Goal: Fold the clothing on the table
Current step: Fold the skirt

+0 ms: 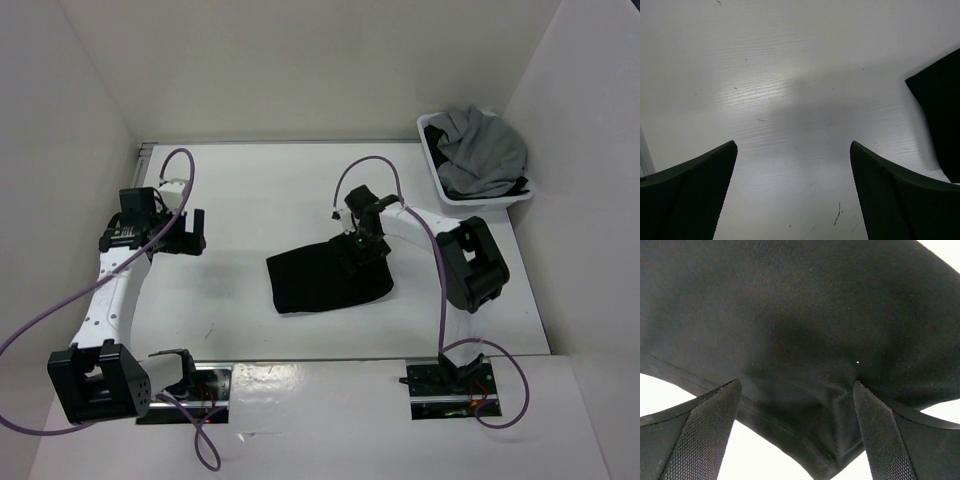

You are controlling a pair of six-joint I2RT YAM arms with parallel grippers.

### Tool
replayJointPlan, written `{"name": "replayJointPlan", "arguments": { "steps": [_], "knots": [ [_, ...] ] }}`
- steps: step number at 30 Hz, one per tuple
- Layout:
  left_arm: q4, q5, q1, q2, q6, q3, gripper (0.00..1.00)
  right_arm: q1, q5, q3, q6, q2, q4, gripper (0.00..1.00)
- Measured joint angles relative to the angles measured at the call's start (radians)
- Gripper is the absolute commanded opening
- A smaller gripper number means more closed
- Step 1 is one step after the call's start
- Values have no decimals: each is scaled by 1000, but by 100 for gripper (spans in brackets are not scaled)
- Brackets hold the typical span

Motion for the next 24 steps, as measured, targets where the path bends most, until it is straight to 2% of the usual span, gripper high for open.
{"name": "replayJointPlan", "arguments": {
  "steps": [10, 20, 24],
  "knots": [
    [3, -3, 4, 5, 0, 0, 99, 53, 68, 88, 104, 73, 33, 96],
    [10, -10, 4, 17, 0, 0, 99, 106, 264, 264, 235, 206, 57, 96],
    [10, -11, 4, 22, 0, 0, 99, 126, 325, 343, 285, 260, 55, 91]
  ]
}}
